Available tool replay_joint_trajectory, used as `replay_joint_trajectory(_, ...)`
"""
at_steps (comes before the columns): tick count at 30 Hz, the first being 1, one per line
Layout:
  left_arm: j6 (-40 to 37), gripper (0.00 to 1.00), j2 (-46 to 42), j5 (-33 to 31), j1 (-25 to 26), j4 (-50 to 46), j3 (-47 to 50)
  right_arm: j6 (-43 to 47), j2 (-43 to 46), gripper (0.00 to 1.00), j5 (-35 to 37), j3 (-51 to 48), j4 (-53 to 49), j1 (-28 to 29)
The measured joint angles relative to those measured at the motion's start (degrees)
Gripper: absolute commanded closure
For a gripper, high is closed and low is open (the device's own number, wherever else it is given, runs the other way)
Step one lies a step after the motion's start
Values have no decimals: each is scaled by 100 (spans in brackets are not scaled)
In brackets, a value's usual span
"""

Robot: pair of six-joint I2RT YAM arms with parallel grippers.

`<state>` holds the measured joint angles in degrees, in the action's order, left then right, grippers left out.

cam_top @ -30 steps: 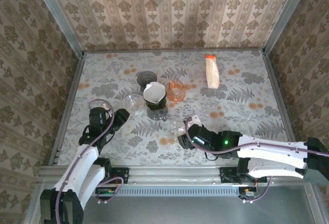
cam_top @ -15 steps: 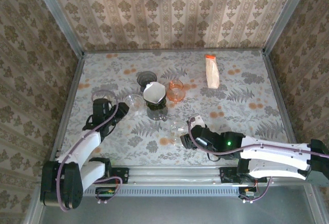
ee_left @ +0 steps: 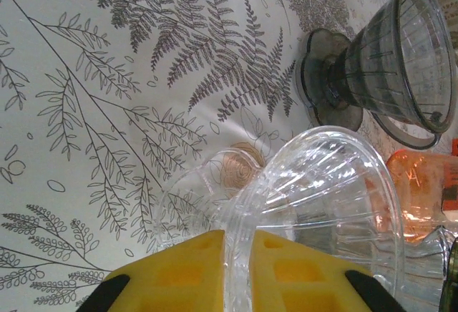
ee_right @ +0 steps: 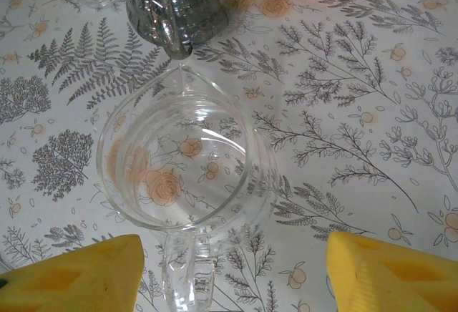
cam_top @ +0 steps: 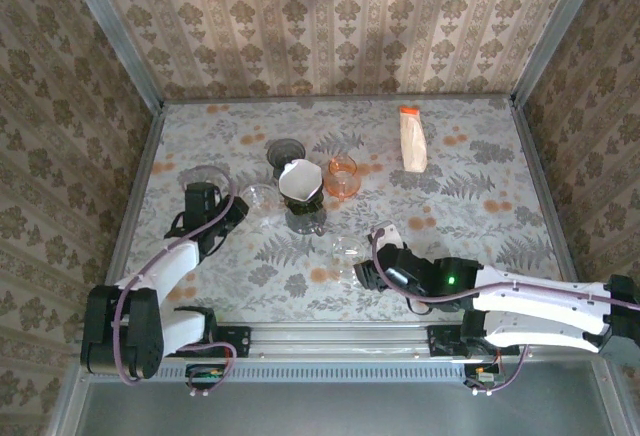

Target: Place the coffee filter in the dripper

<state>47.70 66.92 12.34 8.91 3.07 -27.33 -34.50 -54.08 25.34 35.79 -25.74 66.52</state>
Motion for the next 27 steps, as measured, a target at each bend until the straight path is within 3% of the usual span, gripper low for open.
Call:
replay_joint_trajectory(5, -2, 94, 46, -28, 2, -92, -72, 0, 17, 30, 0, -70, 0, -28)
replay_joint_trajectory(13, -20, 100, -177, -83, 4, -518, -122, 0, 197, 30, -2, -166, 0, -101)
replay_joint_trajectory(27, -103, 100, -2173, -85, 321, -2774, -446, 151, 278, 30, 184, -168, 4, -177)
